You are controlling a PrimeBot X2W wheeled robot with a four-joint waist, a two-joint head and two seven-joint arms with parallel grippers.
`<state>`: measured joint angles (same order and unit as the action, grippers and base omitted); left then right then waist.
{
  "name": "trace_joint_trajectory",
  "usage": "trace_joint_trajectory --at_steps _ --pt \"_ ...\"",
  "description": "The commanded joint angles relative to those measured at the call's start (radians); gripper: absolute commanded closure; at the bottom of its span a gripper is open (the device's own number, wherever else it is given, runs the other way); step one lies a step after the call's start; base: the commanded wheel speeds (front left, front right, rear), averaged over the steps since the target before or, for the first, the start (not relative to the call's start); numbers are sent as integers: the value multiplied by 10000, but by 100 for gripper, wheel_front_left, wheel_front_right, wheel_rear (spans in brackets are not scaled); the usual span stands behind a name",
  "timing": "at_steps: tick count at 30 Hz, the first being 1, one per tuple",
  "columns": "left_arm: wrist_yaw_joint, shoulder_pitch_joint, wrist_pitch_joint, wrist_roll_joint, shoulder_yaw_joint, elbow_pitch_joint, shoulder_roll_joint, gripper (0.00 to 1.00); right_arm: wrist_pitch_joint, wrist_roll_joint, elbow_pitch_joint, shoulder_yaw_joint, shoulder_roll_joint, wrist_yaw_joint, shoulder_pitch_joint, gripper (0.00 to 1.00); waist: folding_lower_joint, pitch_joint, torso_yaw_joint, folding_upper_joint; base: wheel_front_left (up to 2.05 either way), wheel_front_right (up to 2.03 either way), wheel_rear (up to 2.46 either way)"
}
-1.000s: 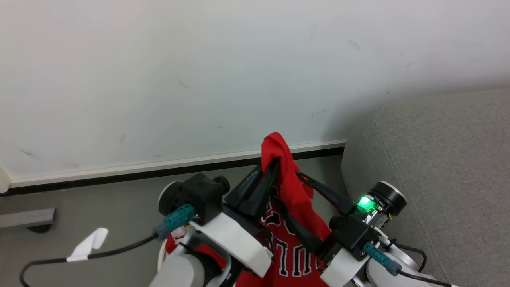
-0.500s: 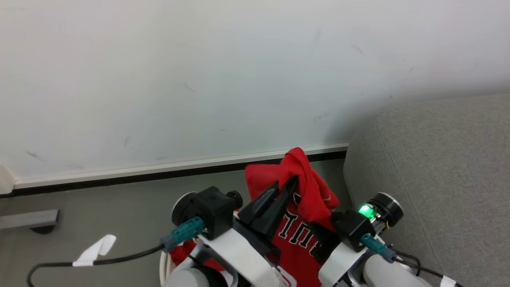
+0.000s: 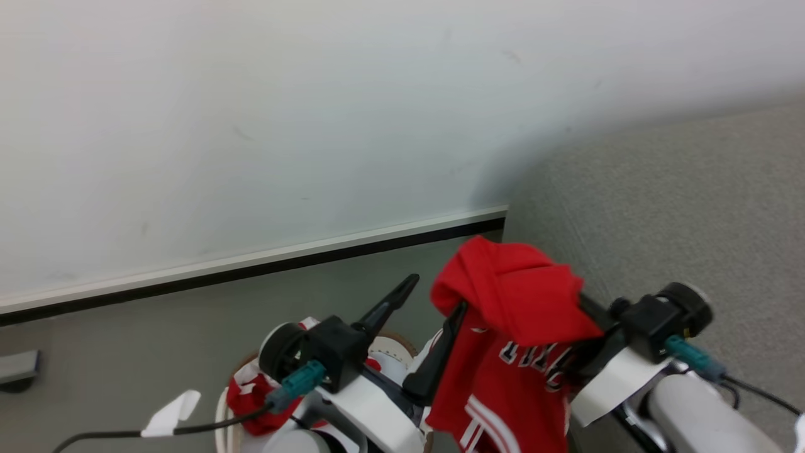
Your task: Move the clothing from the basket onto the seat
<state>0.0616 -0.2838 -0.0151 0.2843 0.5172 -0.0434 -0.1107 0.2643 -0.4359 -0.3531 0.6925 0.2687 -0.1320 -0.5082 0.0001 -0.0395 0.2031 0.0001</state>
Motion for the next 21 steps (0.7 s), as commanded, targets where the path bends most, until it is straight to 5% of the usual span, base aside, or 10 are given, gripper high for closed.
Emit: trace_joint_trajectory --at_steps 1,11,21 --pt "63 37 196 -162 81 126 -87 0 1 -136 56 -189 213 25 -73 100 -1 -128 295 -1 0 0 0" --pt "215 -98 947 -548 767 1164 -30 0 1 -96 411 -2001 1392 23 215 100 -1 -852 1789 -1 0 0 0" --pt "299 -757 1034 -610 1124 1525 128 0 1 90 696 -3398 1513 25 505 100 -1 -1641 3071 -1 0 0 0"
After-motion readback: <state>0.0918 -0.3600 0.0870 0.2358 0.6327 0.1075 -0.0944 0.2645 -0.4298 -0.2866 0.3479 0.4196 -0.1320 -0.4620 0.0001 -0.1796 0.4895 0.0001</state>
